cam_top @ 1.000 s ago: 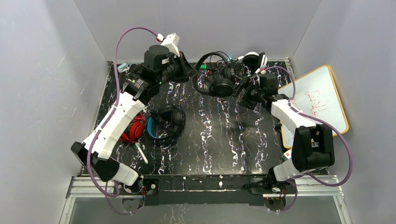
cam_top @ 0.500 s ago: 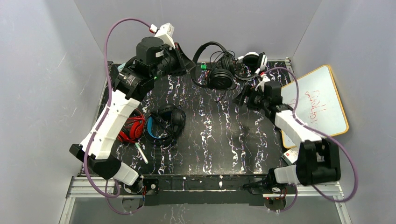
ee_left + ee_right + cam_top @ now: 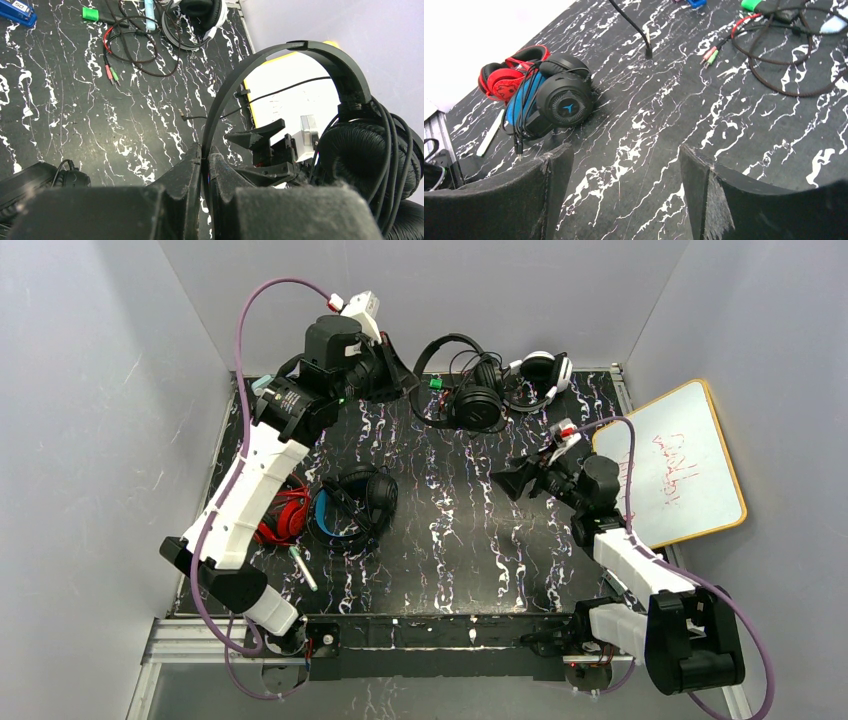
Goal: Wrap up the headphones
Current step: Wrap the headphones cable around the headphones.
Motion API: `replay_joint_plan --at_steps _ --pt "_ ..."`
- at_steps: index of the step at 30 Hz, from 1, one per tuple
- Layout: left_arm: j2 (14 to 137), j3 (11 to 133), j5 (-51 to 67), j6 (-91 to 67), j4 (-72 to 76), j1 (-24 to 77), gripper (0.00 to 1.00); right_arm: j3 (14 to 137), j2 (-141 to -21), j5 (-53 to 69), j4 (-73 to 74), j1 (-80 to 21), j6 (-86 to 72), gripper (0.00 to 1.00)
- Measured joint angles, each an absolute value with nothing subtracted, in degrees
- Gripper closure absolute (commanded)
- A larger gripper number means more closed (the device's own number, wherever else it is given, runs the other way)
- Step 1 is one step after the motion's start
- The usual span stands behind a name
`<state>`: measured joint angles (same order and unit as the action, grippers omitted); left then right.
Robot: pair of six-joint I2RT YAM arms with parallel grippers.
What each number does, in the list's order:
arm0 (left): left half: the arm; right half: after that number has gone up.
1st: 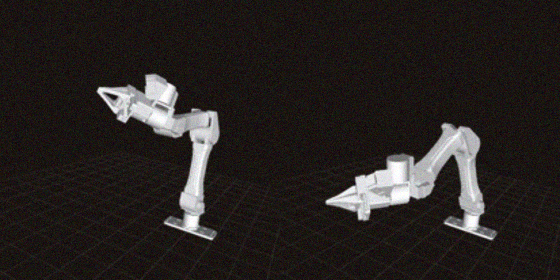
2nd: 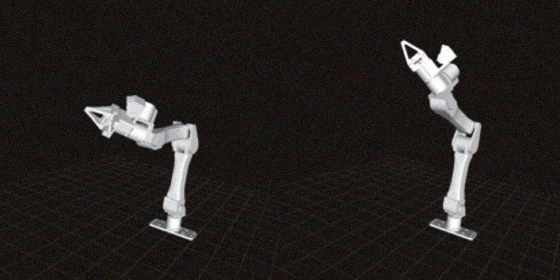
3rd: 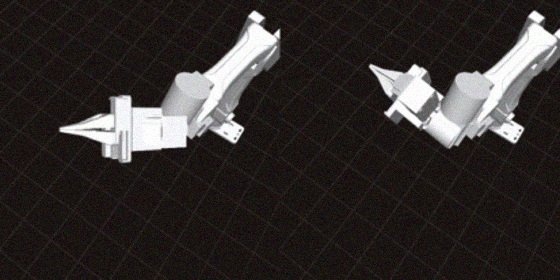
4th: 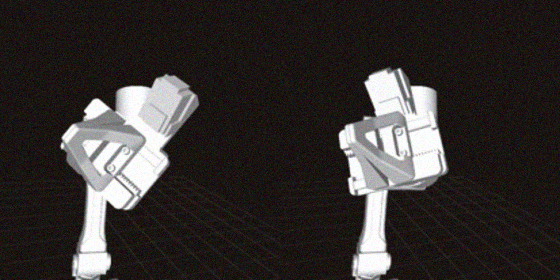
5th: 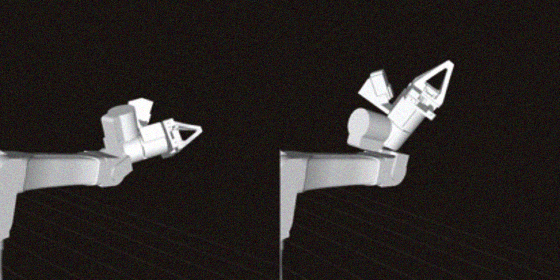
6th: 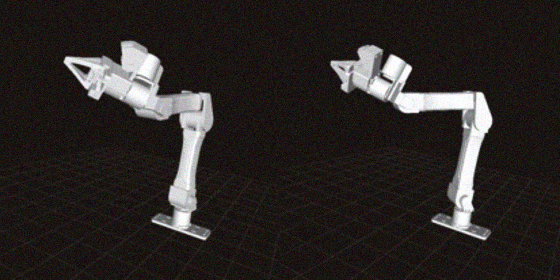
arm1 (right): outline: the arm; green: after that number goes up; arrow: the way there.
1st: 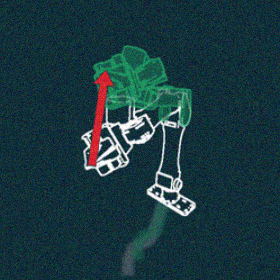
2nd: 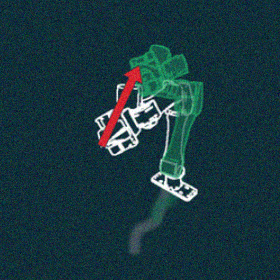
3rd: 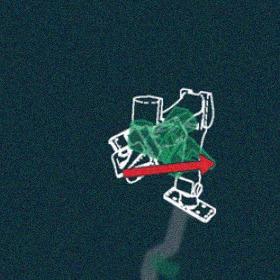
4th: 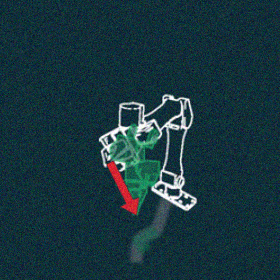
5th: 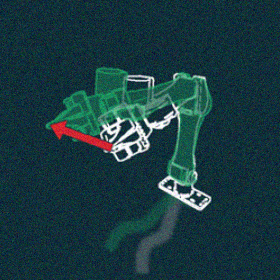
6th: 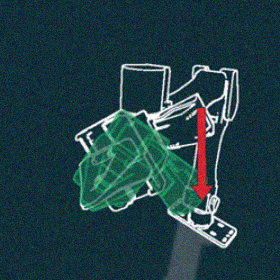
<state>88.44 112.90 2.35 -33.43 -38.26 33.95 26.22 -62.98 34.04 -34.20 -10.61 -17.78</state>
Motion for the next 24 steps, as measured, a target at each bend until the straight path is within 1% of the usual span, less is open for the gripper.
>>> replay_joint_plan --at_steps 8,14,16,18,19,23,24 --pt "88.53 113.3 2.37 -33.67 -38.24 33.95 1.0 24.88 -62.76 35.88 -43.46 -10.61 -16.64 0.2" --pt "88.53 113.34 2.57 -34.09 -38.24 33.95 1.0 28.03 -67.99 39.53 -49.84 -11.11 -16.27 0.2" --pt "88.53 113.43 2.66 -34.3 -38.24 33.95 1.0 29.5 -70.08 40.42 -51.57 -11.73 -16.21 0.23" --pt "88.53 113.54 2.81 -34.52 -38.26 33.95 1.0 31.11 -72.16 40.95 -52.77 -12.36 -16.12 0.3" --pt "88.53 113.56 2.85 -34.57 -38.22 33.95 1.0 32.21 -73.34 41.23 -53.23 -12.64 -16.05 0.36" --pt "88.53 113.78 3.07 -34.92 -38.22 33.95 1.0 36.67 -77.34 42.17 -55.13 -13.28 -15.62 0.95" --pt "88.51 113.78 3.09 -35.0 -38.22 33.95 1.0 37.43 -77.95 42.22 -55.37 -13.28 -15.38 0.99"
